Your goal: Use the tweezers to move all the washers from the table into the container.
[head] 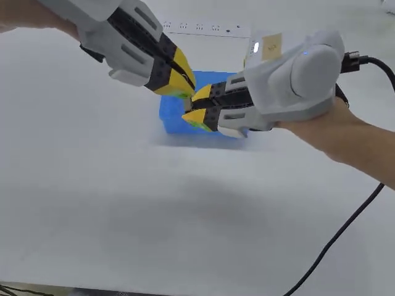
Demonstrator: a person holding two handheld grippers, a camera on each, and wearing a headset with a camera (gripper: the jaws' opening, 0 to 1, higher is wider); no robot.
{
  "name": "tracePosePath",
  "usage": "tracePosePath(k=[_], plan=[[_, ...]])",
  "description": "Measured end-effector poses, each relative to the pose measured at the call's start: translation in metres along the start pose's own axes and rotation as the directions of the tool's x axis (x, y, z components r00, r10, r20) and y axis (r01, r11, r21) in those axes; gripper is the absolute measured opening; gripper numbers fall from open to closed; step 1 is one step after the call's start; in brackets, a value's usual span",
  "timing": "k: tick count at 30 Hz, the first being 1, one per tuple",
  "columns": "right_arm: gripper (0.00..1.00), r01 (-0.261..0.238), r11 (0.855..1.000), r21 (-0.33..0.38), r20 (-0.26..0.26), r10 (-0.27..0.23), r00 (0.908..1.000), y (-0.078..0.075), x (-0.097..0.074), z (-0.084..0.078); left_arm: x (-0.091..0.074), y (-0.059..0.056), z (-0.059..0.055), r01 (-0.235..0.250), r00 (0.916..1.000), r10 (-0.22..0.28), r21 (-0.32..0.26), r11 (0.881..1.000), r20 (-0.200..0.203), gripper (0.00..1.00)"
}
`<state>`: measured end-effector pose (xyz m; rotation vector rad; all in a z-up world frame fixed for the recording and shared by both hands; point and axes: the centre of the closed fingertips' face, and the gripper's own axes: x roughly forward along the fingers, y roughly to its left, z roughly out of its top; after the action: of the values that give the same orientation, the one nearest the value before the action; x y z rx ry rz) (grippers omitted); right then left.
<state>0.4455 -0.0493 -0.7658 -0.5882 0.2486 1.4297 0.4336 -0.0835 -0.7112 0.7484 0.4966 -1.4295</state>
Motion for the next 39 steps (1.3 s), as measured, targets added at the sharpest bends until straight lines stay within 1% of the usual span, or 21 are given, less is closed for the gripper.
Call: tracePosePath(k=[3,4,5,7,9,11,13,17,19,23,28,34,39], plan=[[0.10,0.014,1.000,-0.005,-0.002,-0.014,0.9999,-0.013,-0.004,-0.001,0.001,0.012,0.003,-0.009,0.9999,0.009,0.009,1.000,0.010,0.07],[0.10,0.023,1.000,-0.003,-0.002,-0.023,0.9997,-0.018,-0.005,-0.002,0.002,0.017,0.004,-0.014,0.9998,0.014,0.012,1.000,0.014,0.07],[0.10,0.031,1.000,-0.004,-0.002,-0.031,0.9995,-0.022,-0.005,-0.003,0.002,0.019,0.005,-0.015,0.9998,0.015,0.012,1.000,0.015,0.07],[0.10,0.045,0.999,0.003,-0.001,-0.045,0.9990,-0.031,-0.005,-0.005,0.005,0.028,0.005,-0.021,0.9996,0.021,0.019,1.000,0.017,0.07],[0.10,0.053,0.999,0.008,-0.001,-0.053,0.9986,-0.037,-0.005,-0.008,0.008,0.038,0.004,-0.027,0.9995,0.027,0.020,0.999,0.019,0.07],[0.10,0.068,0.998,0.016,-0.007,-0.068,0.9977,-0.046,-0.003,-0.013,0.012,0.045,0.003,-0.028,0.9993,0.028,0.021,0.999,0.023,0.07],[0.10,0.075,0.997,0.021,-0.015,-0.075,0.9971,-0.052,-0.002,-0.020,0.018,0.051,-0.001,-0.026,0.9994,0.026,0.024,0.999,0.022,0.07],[0.10,0.073,0.997,0.033,-0.036,-0.072,0.9968,-0.058,0.005,-0.036,0.031,0.059,-0.011,-0.009,0.9997,0.009,0.009,1.000,0.022,0.07],[0.10,0.069,0.997,0.038,-0.049,-0.067,0.9965,-0.060,0.009,-0.045,0.038,0.062,-0.017,-0.002,0.9999,0.001,0.012,1.000,0.013,0.07],[0.10,0.056,0.997,0.049,-0.065,-0.053,0.9965,-0.062,0.017,-0.057,0.049,0.066,-0.026,0.018,0.9998,-0.018,0.003,1.000,-0.001,0.07],[0.10,0.045,0.996,0.072,-0.081,-0.039,0.9959,-0.064,0.027,-0.072,0.061,0.071,-0.039,0.033,0.9994,-0.034,-0.022,0.999,-0.012,0.07],[0.10,0.034,0.995,0.093,-0.096,-0.025,0.9951,-0.062,0.032,-0.084,0.072,0.072,-0.047,0.052,0.9985,-0.052,-0.038,0.998,-0.018,0.07],[0.10,0.040,0.994,0.099,-0.109,-0.029,0.9936,-0.063,0.034,-0.092,0.078,0.072,-0.048,0.061,0.9979,-0.061,-0.037,0.997,-0.021,0.07]])
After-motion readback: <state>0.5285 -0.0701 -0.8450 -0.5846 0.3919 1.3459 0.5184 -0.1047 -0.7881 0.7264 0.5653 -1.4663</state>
